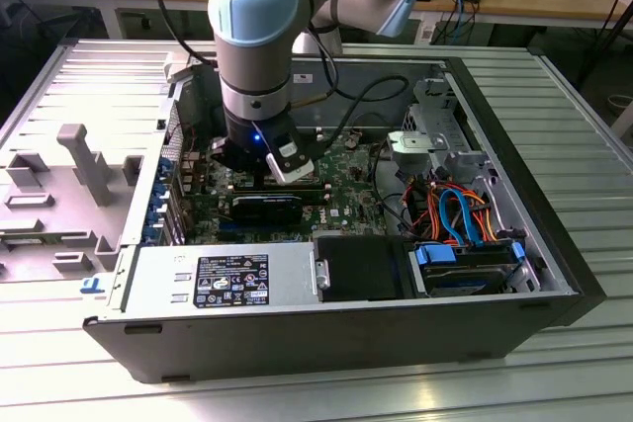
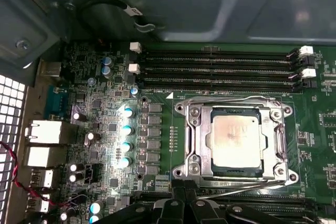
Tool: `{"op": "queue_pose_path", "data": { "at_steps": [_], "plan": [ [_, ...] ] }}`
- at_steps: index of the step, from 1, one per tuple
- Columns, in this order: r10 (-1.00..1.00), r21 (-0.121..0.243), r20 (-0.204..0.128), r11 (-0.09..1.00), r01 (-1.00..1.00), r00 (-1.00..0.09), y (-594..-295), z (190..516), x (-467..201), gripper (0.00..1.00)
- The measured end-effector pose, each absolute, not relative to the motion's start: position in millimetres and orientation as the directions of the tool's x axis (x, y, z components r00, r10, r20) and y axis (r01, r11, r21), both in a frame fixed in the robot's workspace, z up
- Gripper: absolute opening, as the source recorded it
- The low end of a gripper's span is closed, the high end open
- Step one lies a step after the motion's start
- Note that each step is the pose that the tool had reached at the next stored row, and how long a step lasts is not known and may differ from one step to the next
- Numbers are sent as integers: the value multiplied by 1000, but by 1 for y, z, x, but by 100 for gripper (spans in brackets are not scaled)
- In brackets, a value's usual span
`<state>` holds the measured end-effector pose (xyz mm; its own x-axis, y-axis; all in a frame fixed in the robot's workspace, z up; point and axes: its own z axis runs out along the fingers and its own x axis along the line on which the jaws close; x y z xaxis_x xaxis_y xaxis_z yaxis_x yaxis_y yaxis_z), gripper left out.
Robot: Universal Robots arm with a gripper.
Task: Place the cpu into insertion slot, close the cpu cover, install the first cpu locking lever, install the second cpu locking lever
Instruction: 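Install the second cpu locking lever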
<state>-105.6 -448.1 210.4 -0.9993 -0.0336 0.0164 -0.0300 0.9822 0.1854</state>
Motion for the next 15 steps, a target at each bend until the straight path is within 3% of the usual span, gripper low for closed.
{"op": "queue_pose_path", "data": {
  "at_steps": [15],
  "plan": [
    [-79, 203, 16, 976, -74, -997, -455, 210, -106, 11]
  ]
}}
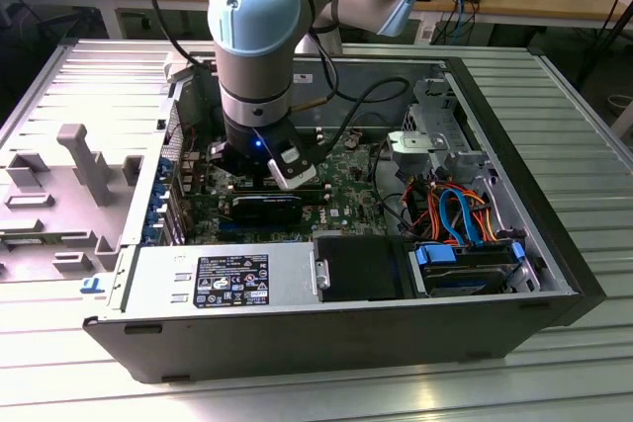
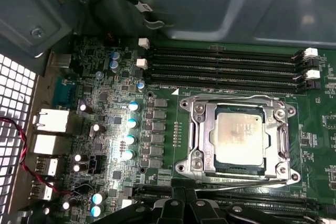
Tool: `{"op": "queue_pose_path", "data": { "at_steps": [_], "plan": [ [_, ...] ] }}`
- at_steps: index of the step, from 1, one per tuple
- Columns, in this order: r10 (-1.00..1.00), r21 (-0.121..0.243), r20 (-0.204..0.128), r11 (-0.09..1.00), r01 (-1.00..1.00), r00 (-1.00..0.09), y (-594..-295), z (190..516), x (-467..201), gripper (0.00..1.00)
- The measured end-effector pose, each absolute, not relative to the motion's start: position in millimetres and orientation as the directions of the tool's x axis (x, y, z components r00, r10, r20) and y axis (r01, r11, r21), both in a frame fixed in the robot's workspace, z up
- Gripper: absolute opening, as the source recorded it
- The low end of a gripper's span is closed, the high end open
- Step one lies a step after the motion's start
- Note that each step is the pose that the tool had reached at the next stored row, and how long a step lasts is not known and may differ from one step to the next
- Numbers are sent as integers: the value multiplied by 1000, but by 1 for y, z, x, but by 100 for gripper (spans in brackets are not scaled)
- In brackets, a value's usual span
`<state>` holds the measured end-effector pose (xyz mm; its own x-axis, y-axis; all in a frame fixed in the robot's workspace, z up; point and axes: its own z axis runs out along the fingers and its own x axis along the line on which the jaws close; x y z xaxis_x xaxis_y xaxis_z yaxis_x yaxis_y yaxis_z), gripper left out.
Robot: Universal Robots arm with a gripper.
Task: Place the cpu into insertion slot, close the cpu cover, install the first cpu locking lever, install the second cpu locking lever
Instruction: 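Install the second cpu locking lever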
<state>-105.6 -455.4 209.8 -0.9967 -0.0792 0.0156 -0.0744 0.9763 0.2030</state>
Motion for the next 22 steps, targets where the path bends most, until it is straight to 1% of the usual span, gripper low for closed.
{"op": "queue_pose_path", "data": {
  "at_steps": [22],
  "plan": [
    [-151, 215, 15, 966, -145, -988, -447, 199, -106, 11]
  ]
}}
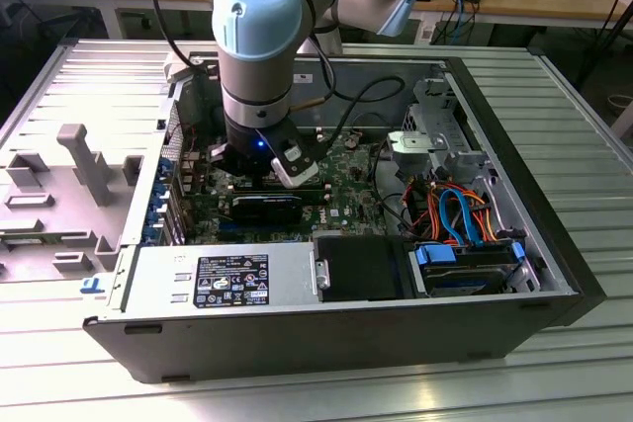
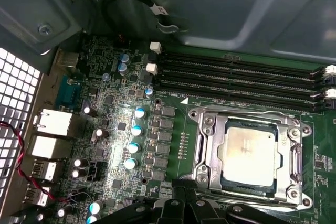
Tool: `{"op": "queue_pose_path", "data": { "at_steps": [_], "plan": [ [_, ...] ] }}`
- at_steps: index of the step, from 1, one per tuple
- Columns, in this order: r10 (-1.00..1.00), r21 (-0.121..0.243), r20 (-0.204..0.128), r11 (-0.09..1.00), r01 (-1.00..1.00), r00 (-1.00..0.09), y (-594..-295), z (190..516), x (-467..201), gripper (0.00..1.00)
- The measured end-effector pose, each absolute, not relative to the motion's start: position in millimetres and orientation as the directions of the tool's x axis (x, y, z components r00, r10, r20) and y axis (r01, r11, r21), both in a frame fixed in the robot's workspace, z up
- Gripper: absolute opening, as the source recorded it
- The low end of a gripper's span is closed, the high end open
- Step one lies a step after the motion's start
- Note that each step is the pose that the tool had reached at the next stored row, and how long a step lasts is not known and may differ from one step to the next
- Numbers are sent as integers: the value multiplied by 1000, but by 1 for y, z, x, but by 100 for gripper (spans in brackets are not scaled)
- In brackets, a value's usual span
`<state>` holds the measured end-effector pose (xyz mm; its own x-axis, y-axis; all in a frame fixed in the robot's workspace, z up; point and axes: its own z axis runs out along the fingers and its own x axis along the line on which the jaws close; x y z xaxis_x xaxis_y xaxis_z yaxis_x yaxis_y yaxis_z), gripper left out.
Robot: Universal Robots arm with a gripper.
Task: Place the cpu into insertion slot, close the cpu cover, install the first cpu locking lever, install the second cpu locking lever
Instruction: 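Install the second cpu locking lever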
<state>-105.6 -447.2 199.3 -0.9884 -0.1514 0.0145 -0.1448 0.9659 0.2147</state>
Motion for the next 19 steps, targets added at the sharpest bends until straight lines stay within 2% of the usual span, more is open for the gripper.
{"op": "queue_pose_path", "data": {
  "at_steps": [19],
  "plan": [
    [-152, 212, 14, 966, -145, -988, -447, 198, -106, 11]
  ]
}}
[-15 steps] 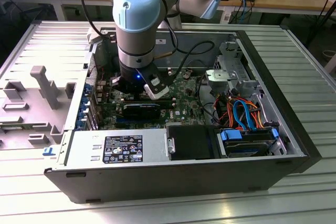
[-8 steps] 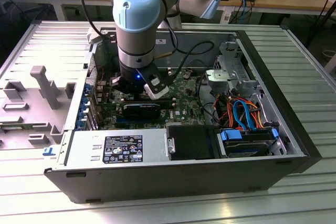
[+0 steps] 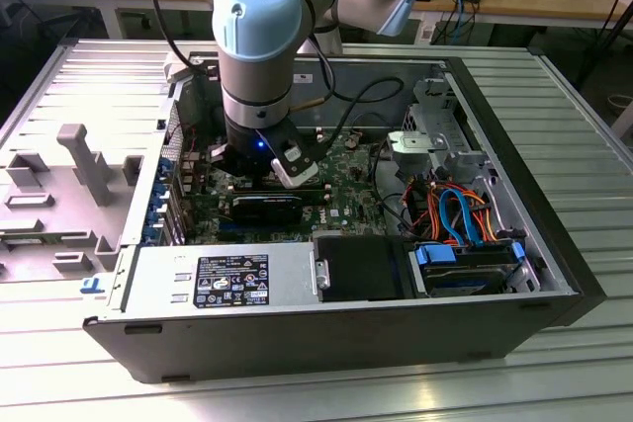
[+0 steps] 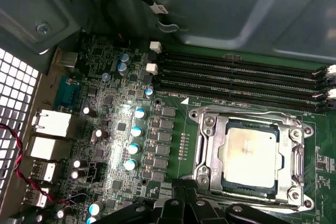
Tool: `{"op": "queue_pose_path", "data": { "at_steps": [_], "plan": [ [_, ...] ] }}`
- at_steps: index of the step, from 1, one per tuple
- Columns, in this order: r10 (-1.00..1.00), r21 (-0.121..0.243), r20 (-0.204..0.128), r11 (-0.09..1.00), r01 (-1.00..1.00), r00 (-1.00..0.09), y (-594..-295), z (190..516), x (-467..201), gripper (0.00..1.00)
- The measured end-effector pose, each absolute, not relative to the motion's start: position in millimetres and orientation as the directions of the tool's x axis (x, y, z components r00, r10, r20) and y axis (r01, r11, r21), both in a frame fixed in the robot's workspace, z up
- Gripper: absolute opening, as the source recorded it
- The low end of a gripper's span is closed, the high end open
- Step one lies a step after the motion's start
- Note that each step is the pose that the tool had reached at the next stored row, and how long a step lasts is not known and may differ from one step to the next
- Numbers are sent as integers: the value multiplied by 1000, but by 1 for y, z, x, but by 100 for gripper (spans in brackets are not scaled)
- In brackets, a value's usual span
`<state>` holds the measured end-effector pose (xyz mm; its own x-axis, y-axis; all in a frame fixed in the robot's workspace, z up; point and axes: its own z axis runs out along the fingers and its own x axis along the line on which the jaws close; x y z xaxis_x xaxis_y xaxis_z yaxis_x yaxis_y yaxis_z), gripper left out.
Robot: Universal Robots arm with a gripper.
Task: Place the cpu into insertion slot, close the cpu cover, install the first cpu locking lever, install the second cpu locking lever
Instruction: 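Install the second cpu locking lever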
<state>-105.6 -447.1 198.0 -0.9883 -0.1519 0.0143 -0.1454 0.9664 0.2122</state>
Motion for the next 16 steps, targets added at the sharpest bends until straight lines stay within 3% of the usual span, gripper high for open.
{"op": "queue_pose_path", "data": {
  "at_steps": [5, 8, 16],
  "plan": [
    [-152, 210, 15, 967, -145, -988, -447, 201, -106, 11],
    [-152, 190, 18, 971, -145, -988, -442, 202, -106, 11],
    [-151, 190, 18, 971, -145, -988, -438, 202, -106, 11]
  ]
}}
